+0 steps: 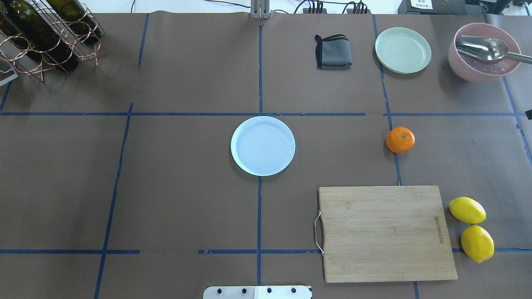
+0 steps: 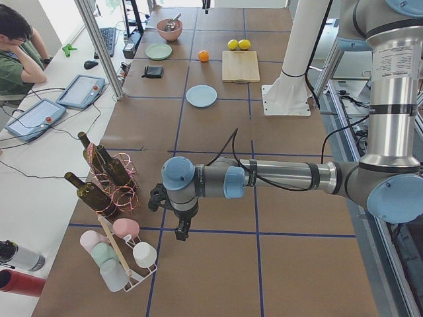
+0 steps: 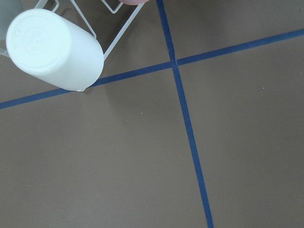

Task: Pick orange to plate
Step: 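Reach the right gripper down to the orange and grasp it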

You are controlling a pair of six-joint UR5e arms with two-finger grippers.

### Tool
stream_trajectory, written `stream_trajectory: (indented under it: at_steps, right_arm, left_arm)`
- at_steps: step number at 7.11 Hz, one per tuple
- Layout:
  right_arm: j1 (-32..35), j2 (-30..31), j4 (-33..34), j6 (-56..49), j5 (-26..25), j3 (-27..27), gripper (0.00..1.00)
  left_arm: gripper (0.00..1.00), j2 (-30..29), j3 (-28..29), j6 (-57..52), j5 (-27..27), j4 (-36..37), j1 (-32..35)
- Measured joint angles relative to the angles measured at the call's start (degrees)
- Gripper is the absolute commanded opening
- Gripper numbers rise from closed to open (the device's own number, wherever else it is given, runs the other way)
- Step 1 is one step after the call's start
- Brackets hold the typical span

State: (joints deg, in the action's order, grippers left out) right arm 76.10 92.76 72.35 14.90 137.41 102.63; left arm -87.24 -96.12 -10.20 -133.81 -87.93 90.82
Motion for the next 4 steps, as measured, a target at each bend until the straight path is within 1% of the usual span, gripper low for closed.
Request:
stream_trajectory:
  at_steps: [1, 2, 4]
  right_arm:
    - [-3.82, -2.13, -0.03, 5.34, -0.85, 0.72, 1.0]
    - [-8.17, -4.14, -0.33, 10.36, -3.07, 0.99, 1.0]
    - [-17.82, -7.24, -5.04, 19.87, -11.02, -0.07, 1.0]
  left_arm:
    - [1.0, -0.05, -0.58, 0.47, -0.06, -0.19, 0.03]
    - [1.0, -0.11, -1.09, 0.58, -0.11, -0.27, 0.05]
    - [1.0, -0.04, -2.25, 0.59, -0.16, -0.34, 0.05]
